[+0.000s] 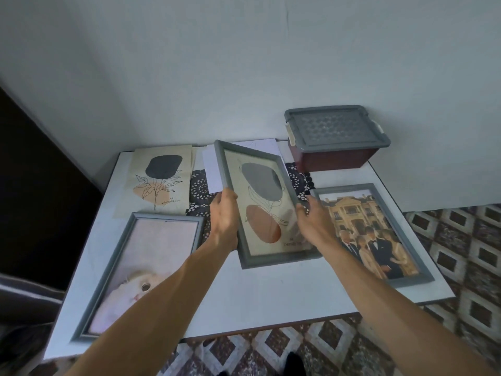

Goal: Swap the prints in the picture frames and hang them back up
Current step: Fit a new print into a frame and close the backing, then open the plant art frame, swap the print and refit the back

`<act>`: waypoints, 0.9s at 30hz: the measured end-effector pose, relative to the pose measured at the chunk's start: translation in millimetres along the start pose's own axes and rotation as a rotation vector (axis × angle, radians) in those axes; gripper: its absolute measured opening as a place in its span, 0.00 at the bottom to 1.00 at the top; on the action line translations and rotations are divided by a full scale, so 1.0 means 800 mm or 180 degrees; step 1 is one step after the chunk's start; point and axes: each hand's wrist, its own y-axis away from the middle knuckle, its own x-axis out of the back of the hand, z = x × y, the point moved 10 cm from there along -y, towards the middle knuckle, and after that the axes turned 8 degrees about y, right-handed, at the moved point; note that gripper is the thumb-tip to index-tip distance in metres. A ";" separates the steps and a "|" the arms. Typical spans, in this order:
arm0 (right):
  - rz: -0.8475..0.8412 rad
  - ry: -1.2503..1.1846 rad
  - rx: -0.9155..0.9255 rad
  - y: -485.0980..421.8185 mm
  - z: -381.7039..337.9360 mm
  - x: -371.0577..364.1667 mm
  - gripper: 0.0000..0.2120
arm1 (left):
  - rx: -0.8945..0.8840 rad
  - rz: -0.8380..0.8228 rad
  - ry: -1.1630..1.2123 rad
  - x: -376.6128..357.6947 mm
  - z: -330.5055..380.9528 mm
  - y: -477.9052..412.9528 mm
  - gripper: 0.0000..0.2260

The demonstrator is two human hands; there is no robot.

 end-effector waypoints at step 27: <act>0.0803 0.0615 -0.0858 -0.036 0.303 0.157 0.11 | -0.0258 -0.0984 -0.2959 -0.243 -0.169 0.035 0.17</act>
